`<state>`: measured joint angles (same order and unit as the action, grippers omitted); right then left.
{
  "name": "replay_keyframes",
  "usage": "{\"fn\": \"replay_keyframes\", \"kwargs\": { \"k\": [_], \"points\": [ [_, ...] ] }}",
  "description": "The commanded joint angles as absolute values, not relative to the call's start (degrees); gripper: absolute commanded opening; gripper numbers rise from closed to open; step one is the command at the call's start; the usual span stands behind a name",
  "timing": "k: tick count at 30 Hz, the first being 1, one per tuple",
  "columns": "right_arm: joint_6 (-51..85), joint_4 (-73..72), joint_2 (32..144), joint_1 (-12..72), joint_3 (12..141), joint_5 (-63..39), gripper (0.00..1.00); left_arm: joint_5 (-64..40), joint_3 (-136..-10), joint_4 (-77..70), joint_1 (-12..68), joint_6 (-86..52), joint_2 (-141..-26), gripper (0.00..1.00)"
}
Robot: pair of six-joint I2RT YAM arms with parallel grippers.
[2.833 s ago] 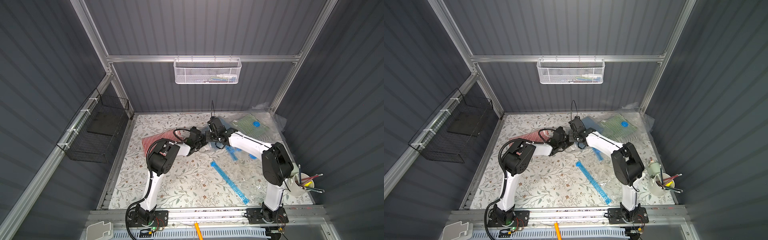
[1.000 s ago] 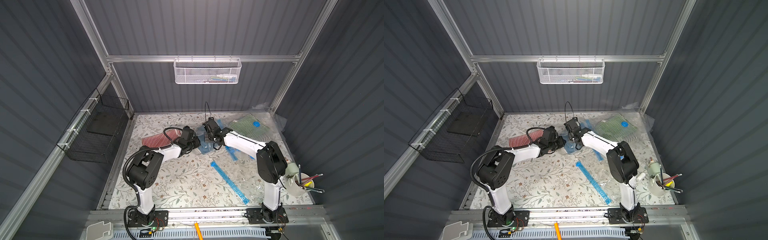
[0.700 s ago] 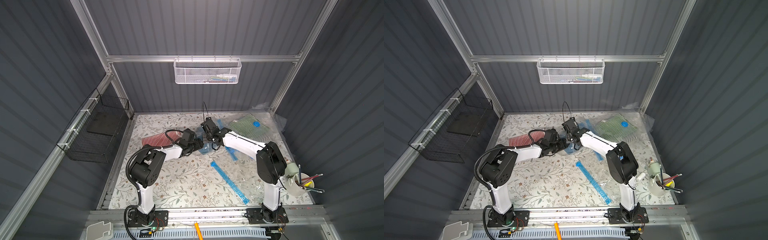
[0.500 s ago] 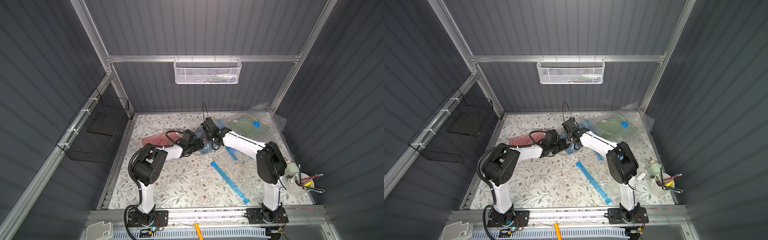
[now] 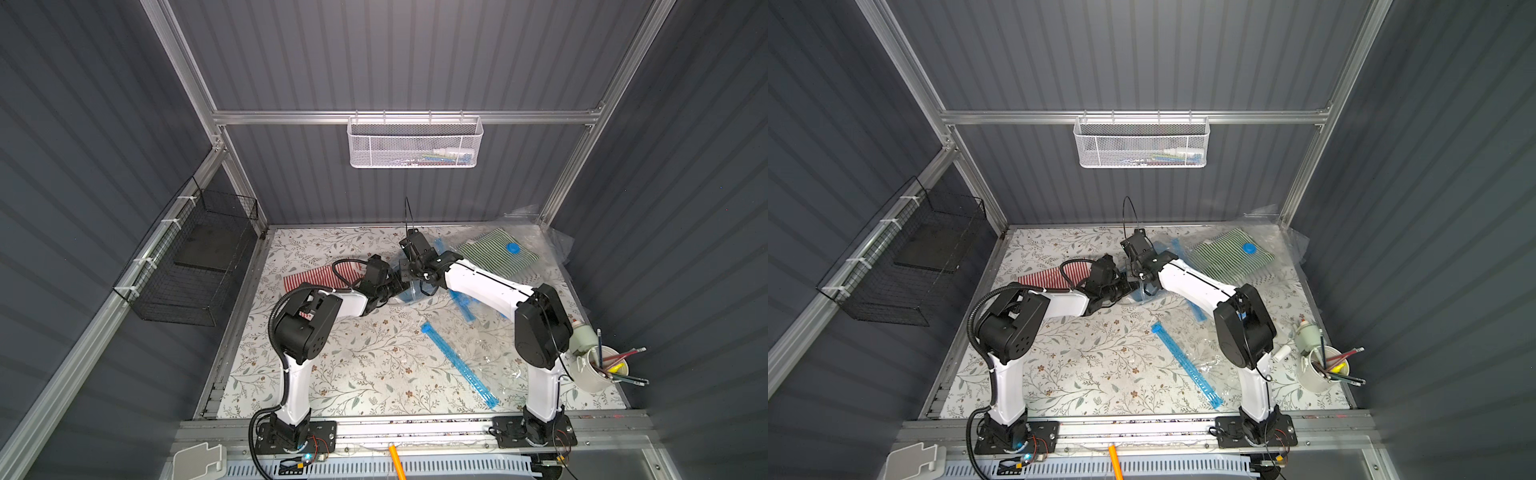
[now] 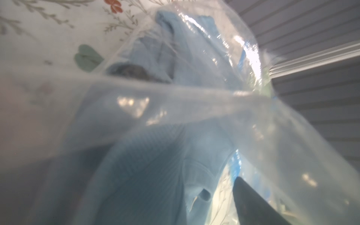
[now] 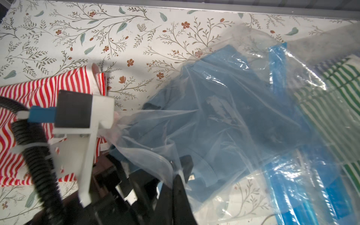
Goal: Take the tank top out of the vacuum bag
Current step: Take out the tank top from the vacuum bag.
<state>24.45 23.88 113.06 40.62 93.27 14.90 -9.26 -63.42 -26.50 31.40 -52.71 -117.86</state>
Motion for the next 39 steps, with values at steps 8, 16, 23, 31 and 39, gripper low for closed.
{"fn": "replay_keyframes", "kwargs": {
  "k": [8, 16, 23, 31, 39],
  "points": [
    [25.16, 21.80, 111.85, 40.76, 93.06, 15.04, 0.00, -10.73, -67.01, -20.55, 31.96, -53.93, -130.21, 0.25],
    [24.00, 21.59, 111.71, 40.70, 90.26, 19.00, 0.00, -8.31, -69.28, -15.00, 31.97, -45.53, -125.21, 0.00],
    [23.55, 21.53, 112.53, 40.93, 88.59, 24.10, 0.00, -9.28, -69.10, -10.41, 30.89, -44.12, -116.91, 0.00],
    [21.95, 21.17, 114.86, 43.27, 88.68, 30.37, 0.00, -16.94, -69.48, -11.03, 28.13, -48.70, -115.78, 0.00],
    [21.86, 21.39, 116.96, 43.93, 88.58, 31.80, 0.00, -20.22, -69.96, -9.76, 26.30, -49.41, -112.07, 0.00]
  ]
}}
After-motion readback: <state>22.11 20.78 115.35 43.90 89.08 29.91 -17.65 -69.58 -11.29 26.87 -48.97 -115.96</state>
